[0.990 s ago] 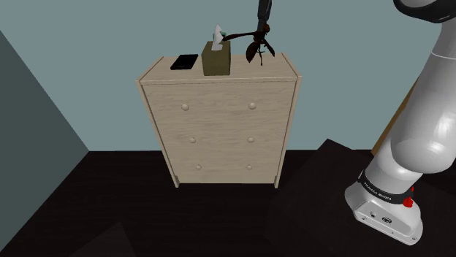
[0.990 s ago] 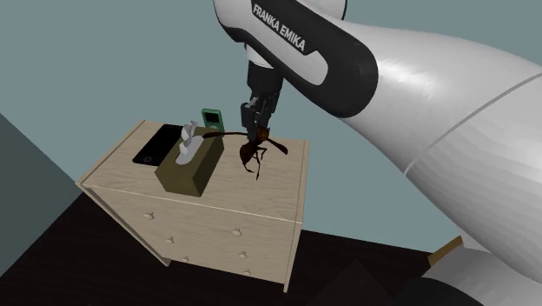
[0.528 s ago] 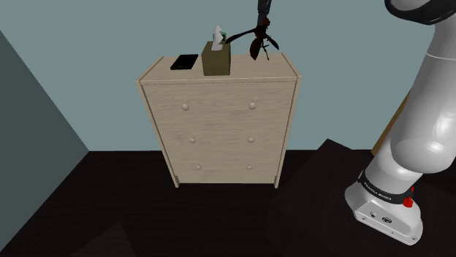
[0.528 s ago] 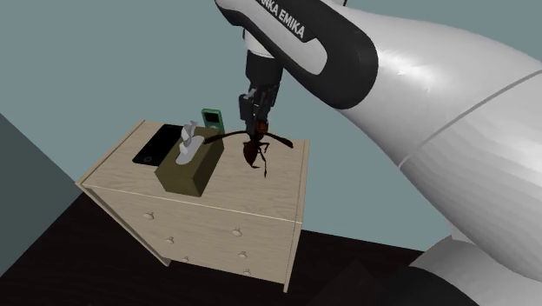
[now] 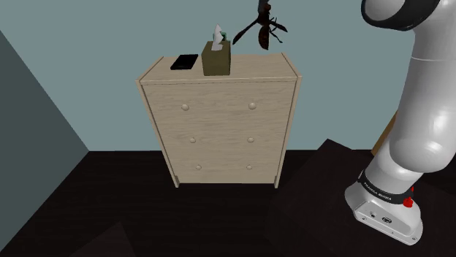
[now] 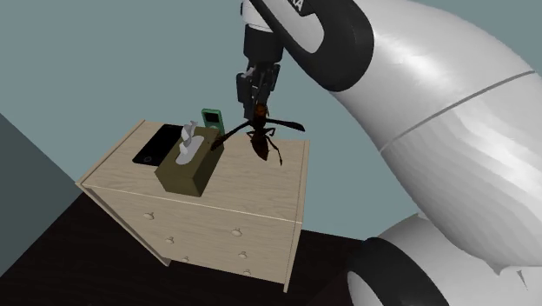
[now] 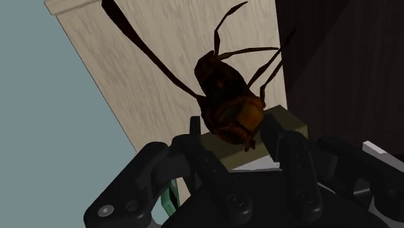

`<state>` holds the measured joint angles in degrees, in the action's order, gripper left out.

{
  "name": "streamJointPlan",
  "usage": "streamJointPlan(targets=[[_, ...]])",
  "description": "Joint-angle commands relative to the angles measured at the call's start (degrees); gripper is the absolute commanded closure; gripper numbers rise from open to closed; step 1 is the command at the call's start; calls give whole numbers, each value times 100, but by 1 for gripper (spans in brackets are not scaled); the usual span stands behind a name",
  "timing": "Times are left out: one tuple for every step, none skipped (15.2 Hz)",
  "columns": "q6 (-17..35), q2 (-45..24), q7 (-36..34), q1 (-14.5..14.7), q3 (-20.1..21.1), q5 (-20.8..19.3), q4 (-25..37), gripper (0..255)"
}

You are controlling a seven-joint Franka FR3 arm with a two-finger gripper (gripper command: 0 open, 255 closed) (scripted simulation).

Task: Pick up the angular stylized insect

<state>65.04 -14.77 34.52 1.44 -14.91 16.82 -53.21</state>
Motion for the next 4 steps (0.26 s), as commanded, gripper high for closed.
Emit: streamJointPlan(targets=[[-325,-262,-52,-98,-2,116,581,255],[-522,-439,-88,-173,2,197,955,255],[-556,-472,-96,-189,8,211,1022,255],[-556,-472,-96,-191,10,210,1023,255]])
